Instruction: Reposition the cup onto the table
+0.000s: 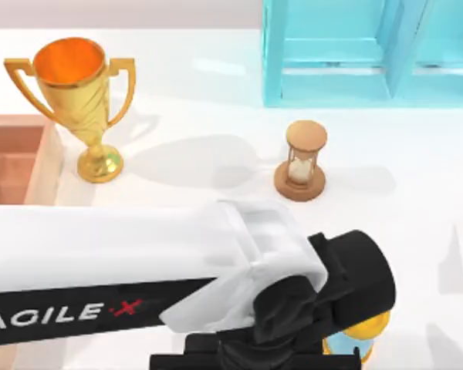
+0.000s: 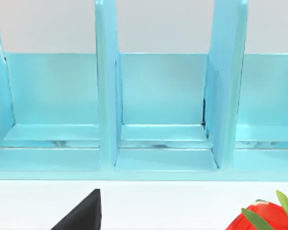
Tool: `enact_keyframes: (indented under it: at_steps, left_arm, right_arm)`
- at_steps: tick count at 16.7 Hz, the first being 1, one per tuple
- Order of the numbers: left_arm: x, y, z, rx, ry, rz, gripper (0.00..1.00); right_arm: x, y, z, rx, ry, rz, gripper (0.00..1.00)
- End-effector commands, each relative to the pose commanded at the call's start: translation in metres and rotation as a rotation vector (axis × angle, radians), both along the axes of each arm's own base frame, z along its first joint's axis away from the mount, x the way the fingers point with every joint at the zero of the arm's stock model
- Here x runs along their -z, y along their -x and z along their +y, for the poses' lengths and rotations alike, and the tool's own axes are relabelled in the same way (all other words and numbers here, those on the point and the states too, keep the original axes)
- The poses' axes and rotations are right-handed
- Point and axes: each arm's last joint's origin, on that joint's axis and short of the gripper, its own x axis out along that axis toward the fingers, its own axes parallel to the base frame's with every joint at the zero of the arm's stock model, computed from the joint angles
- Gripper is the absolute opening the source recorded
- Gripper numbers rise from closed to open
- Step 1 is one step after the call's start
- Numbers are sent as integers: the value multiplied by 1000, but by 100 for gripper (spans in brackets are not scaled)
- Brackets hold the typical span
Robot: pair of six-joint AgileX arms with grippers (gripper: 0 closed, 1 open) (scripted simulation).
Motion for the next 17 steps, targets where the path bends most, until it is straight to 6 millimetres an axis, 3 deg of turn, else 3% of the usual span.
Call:
enact_keyframes:
  at_steps: [4,17]
  left_arm:
    - [1,0,0,0,0,-1,0]
    - [1,0,0,0,0,-1,98]
  right_arm:
    - [0,0,0,0,0,0,100]
    - [0,0,0,0,0,0,100]
